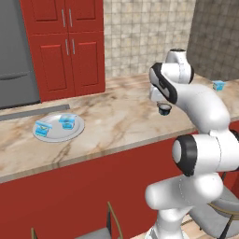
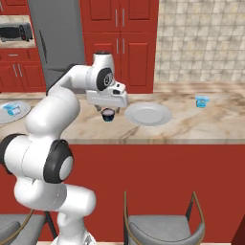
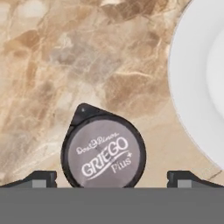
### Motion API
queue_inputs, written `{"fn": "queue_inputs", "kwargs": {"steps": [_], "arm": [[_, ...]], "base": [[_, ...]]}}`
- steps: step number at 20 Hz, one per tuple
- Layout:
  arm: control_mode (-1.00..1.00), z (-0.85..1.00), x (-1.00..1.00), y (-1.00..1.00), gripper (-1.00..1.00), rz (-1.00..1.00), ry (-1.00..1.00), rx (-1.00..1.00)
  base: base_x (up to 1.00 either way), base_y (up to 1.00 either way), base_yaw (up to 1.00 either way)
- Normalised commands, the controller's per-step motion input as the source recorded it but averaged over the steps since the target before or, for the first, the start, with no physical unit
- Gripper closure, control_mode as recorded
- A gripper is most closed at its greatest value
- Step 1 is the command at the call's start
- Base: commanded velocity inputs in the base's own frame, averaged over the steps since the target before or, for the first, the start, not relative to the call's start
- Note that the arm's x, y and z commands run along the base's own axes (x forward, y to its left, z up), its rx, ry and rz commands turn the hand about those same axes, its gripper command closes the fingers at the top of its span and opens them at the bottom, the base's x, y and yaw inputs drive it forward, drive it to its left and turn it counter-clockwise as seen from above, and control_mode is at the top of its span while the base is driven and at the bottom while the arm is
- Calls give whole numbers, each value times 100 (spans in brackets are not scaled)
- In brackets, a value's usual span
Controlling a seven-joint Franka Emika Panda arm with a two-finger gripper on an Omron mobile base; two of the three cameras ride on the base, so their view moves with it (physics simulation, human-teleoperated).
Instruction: Place two yogurt containers on each plate.
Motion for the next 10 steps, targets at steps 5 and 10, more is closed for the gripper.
{"fn": "queue_inputs", "kwargs": {"steps": [5, 10], "arm": [[-100, 0, 0, 0, -100, 0, 0, 0], [-100, -8, 12, 0, -100, 0, 0, 0]], "base": [[0, 0, 0], [0, 0, 0]]}}
